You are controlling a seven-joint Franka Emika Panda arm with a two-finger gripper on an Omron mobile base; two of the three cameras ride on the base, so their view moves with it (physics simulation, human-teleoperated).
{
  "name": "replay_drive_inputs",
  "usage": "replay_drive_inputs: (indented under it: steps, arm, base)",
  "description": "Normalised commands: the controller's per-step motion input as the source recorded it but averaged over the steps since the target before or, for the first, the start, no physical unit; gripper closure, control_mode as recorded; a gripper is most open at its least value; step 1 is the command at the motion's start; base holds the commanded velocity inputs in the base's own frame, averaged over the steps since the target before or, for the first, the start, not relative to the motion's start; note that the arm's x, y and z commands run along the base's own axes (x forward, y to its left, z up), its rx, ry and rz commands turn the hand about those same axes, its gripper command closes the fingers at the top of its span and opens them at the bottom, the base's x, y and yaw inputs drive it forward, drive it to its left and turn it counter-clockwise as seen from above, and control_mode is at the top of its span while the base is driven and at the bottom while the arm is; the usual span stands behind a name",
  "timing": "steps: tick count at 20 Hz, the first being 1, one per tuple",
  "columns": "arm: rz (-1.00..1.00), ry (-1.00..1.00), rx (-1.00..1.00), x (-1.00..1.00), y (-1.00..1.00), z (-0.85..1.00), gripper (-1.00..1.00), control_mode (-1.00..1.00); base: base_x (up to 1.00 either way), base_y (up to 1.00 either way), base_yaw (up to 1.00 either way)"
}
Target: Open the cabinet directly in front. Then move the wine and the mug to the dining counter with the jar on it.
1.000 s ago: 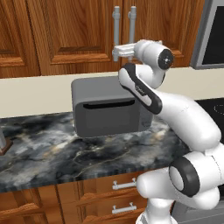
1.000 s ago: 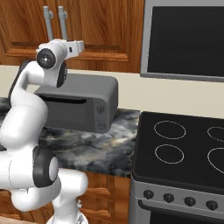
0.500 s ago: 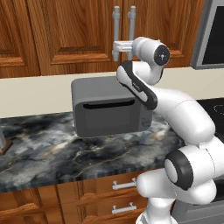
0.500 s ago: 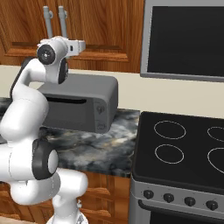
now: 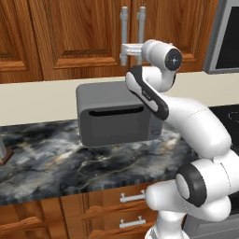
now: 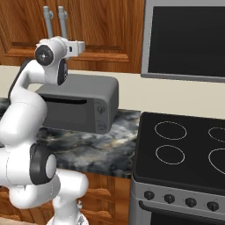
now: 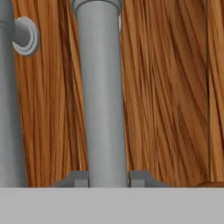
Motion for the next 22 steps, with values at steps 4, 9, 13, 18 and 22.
replay_drive_inputs:
  steps: [4, 9, 13, 18, 22]
  arm:
    - [0.00, 0.00, 0.00, -0.42, -0.49, 0.01, 1.00, -1.00]
    - [0.00, 0.00, 0.00, -0.53, -0.69, 0.00, 1.00, -1.00]
    - [0.00, 0.00, 0.00, -0.49, -0.77, 0.00, 1.00, -1.00]
    - [0.00, 0.00, 0.00, -0.42, -0.83, 0.00, 1.00, -1.00]
    - [0.00, -0.02, 0.00, -0.42, -0.89, 0.00, 1.00, -1.00]
  base:
    - [0.00, 0.00, 0.00]
    - [0.00, 0.00, 0.00]
    - [0.00, 0.00, 0.00]
    - [0.00, 0.00, 0.00]
    - [0.00, 0.00, 0.00]
